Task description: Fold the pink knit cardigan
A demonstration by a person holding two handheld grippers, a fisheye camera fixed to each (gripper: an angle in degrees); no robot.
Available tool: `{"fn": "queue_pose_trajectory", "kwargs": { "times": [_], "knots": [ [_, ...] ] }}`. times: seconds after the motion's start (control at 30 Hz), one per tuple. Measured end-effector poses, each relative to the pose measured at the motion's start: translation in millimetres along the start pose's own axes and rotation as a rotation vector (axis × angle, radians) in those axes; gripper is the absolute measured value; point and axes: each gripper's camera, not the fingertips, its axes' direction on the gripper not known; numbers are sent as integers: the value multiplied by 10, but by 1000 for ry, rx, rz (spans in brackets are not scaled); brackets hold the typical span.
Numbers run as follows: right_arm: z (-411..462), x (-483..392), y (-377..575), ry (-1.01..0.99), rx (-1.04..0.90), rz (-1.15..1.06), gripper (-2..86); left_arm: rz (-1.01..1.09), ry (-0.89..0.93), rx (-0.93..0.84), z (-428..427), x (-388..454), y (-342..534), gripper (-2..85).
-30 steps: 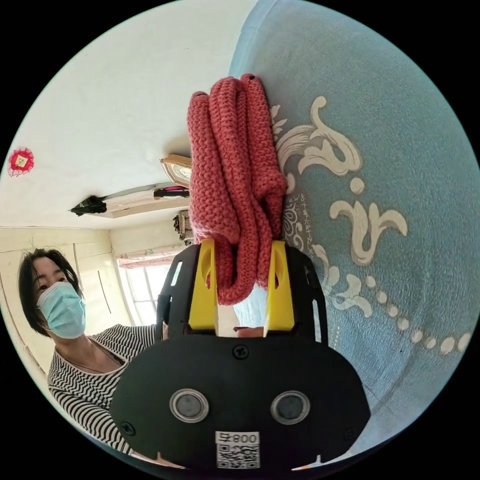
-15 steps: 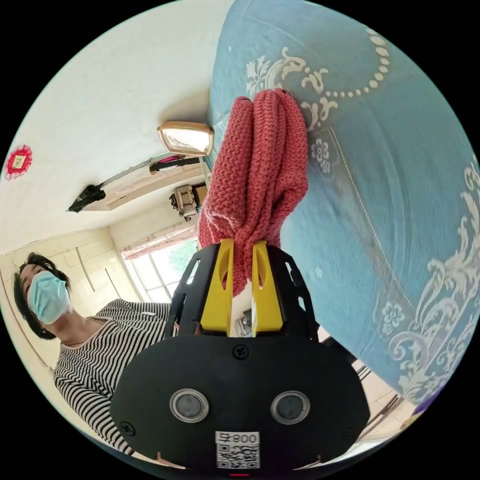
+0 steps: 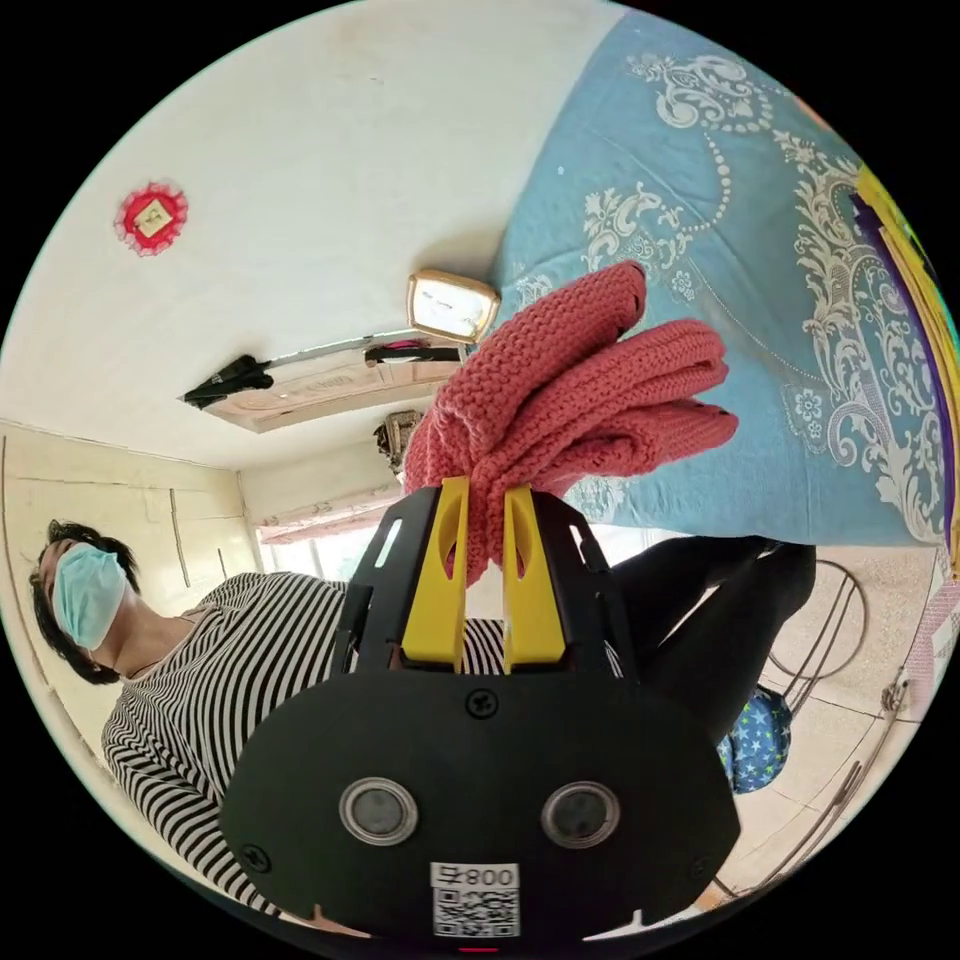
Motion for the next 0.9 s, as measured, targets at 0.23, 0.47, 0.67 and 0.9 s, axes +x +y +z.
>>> {"fn": "queue_pose_trajectory", "kwargs": {
  "times": [0.23, 0.47, 0.67, 0.9],
  "knots": [
    [-1306, -470, 828, -9, 218, -127, 57, 149, -7, -166, 921, 1151, -277, 185],
    [-2615, -496, 1335, -24, 317, -191, 57, 228, -43, -241, 2071, 2051, -489, 186],
    [-4083, -333, 1564, -59, 310, -294, 56, 278, -51, -196, 3254, 2675, -582, 186],
    [-5764, -170, 1731, -59, 324, -312, 56, 247, -19, -202, 4455, 3228, -851, 187]
  ]
}}
